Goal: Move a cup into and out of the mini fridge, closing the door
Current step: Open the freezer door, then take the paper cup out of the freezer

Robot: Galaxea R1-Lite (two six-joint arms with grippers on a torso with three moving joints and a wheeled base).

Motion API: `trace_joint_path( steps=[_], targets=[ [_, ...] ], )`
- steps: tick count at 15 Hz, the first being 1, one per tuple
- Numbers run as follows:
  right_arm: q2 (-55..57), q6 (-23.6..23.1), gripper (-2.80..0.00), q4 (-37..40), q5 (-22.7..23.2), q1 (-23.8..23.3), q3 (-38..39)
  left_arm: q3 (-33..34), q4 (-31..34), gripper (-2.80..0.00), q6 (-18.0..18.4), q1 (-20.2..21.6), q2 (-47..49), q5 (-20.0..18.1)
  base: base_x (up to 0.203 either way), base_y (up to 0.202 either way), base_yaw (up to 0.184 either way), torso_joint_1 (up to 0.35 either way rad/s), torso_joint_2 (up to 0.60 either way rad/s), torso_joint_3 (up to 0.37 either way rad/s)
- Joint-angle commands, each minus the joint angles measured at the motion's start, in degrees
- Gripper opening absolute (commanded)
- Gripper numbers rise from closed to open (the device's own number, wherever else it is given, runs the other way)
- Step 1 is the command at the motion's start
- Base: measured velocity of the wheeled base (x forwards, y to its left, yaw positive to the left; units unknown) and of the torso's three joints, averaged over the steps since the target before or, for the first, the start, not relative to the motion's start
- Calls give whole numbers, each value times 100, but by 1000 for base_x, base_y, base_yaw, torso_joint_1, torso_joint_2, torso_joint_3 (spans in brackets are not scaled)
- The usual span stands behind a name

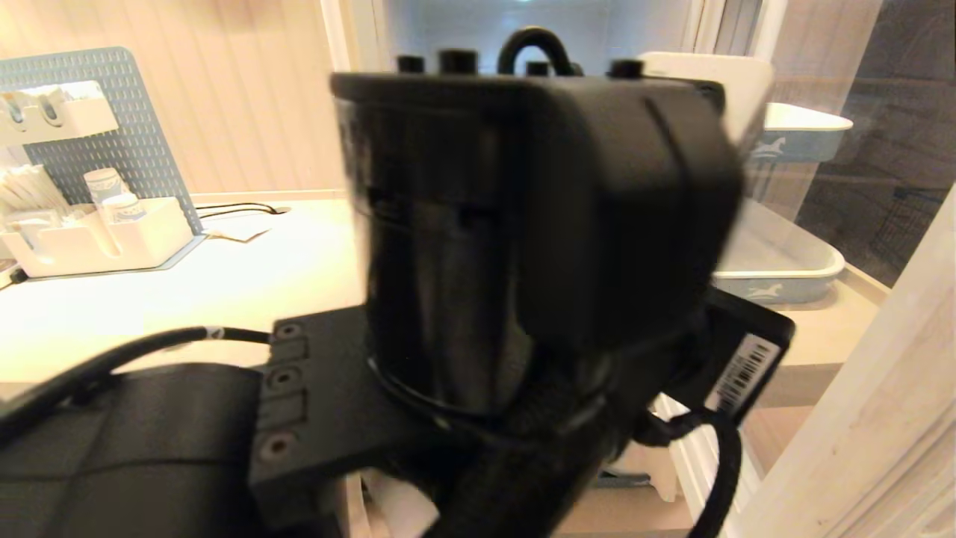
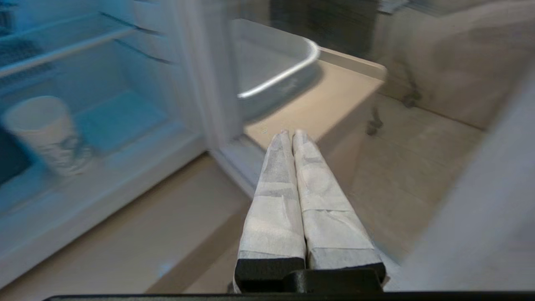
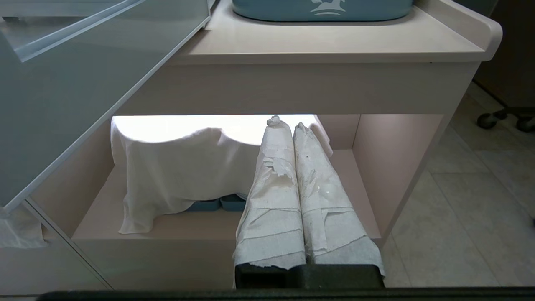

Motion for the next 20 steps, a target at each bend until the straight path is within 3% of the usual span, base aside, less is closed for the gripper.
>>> trace_joint_path(
  steps=[1, 7, 12, 14, 20],
  targets=[
    [7, -6, -280, -2, 2, 6, 1, -138, -16, -280, -9, -332, 326, 21, 0, 0, 0, 0, 0, 0],
    [7, -6, -280, -2, 2, 8, 1, -471, -16, -280, -25, -880, 785, 54, 0, 0, 0, 0, 0, 0],
    [7, -6, -280, -2, 2, 6, 1, -401, 66, -280, -40, -761, 710, 236, 0, 0, 0, 0, 0, 0],
    [7, -6, -280, -2, 2, -1, 1, -397, 137, -280, 7, -275, 563, 428, 0, 0, 0, 0, 0, 0],
    [7, -6, -280, -2, 2, -1, 1, -133, 1563, -280, -12, 1445, -697, 616, 0, 0, 0, 0, 0, 0]
  ],
)
